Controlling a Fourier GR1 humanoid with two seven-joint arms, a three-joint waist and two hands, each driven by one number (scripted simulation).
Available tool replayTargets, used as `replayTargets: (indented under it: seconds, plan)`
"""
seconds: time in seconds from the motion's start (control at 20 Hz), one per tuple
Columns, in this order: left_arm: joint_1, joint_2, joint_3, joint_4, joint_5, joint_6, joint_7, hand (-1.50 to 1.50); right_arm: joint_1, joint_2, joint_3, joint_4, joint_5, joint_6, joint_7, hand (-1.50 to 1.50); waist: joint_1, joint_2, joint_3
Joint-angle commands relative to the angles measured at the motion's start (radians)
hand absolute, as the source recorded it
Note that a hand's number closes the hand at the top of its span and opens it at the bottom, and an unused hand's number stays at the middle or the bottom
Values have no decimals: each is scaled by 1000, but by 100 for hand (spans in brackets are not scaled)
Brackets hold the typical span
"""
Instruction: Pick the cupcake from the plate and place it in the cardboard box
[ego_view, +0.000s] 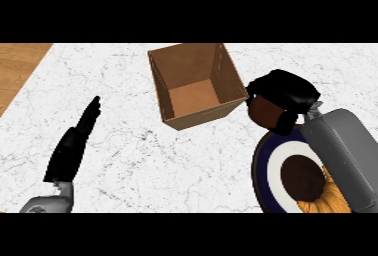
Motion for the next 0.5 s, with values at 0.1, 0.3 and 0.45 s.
replayTargets:
  seconds: [0.1, 0.3, 0.45]
  plan:
    - [-30, -4, -15, 8, 2, -16, 5, 0, -178, -55, -27, 163, -28, -69, -291, 150, 23, 14, 2]
    - [-29, -11, -21, 1, -3, -11, 14, 0, -279, -59, -83, 309, -59, -110, -406, 150, 20, 8, 1]
    - [-26, 2, -10, 9, -8, -8, 5, 0, -336, -71, -133, 387, -152, -40, -565, 150, 9, 4, 0]
